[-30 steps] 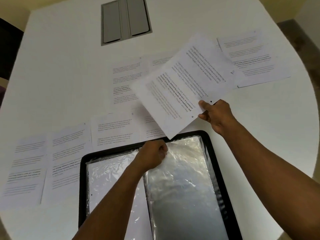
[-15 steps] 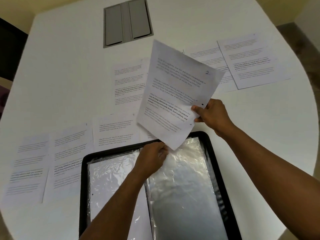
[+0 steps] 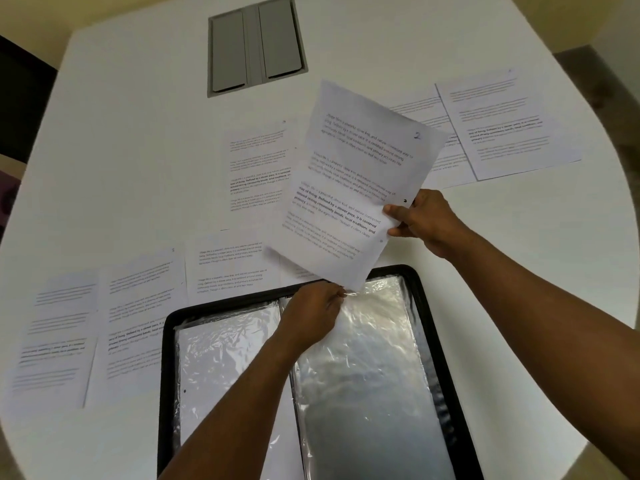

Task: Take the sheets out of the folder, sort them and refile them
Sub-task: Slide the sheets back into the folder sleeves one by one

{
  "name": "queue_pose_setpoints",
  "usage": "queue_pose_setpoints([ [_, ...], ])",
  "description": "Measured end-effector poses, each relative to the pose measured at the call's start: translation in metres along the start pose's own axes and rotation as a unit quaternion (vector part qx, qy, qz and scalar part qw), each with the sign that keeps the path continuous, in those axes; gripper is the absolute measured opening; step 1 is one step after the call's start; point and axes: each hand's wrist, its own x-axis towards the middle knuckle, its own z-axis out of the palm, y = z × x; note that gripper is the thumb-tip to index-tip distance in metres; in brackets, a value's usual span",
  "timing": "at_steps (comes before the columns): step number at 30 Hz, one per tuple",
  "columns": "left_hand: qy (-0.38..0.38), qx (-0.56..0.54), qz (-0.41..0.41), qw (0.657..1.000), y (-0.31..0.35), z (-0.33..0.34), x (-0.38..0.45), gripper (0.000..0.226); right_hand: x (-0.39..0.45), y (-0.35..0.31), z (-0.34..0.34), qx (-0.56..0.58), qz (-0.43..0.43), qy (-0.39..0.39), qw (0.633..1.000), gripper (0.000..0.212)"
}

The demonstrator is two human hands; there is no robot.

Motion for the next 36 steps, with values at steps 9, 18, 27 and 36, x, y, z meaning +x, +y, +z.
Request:
queue_pose_setpoints([
  [9, -0.032, 0.008, -0.008, 0.999, -0.01, -0.003, 0.002, 0.016, 0.014, 0.005, -0.017, -0.098, 0.041, -0.071, 0.992, 0.034],
  [18, -0.073, 0.06, -0.045, 0.994, -0.029, -0.015, 0.005, 0.013, 0.039, 0.006, -0.03, -0.119, 0.097, -0.112, 0.982, 0.034],
  [27, -0.053, 0.016, -0.047, 0.997, -0.033, -0.018, 0.008, 0.008, 0.06, 0.003, -0.025, -0.156, 0.114, -0.13, 0.972, 0.027],
  [36, -0.066, 0.017, -0.041, 0.997, -0.034, -0.015, 0.014, 0.009, 0.069, 0.006, -0.009, -0.209, 0.164, -0.187, 0.946, 0.035],
])
